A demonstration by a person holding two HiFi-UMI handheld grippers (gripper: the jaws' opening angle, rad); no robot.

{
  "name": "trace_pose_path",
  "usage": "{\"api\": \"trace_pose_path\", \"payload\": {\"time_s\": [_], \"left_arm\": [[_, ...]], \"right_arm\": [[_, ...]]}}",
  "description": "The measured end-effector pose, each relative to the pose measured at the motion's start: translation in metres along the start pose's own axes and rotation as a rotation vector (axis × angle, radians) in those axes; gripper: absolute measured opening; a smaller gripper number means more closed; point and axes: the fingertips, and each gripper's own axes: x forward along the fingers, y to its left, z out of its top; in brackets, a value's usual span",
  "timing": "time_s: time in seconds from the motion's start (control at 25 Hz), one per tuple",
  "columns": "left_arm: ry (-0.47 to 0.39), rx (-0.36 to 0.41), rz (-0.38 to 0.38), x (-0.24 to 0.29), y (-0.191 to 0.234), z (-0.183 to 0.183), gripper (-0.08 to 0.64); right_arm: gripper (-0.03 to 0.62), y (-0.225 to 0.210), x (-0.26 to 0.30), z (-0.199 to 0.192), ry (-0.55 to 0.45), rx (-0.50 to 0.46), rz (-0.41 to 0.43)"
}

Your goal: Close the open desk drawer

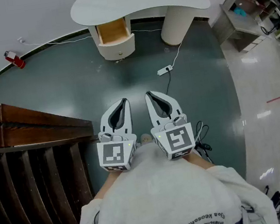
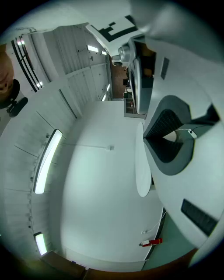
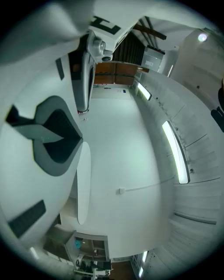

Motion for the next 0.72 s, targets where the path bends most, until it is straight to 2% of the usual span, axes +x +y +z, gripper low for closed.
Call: {"api": "trace_pose_path", "payload": {"time_s": [0.4,0.72], "left_arm": [[0.008,0.018,0.013,0.008,-0.015,0.005,0.008],[0.034,0.007,0.017,0.018,-0.002,-0.001,0.006]], "right_arm": [[0.017,-0.016,-0.007,0.001,-0.010,0.004,0.009],[0.017,-0.015,0.008,-0.011,0.016,0.059,0.028]]}}
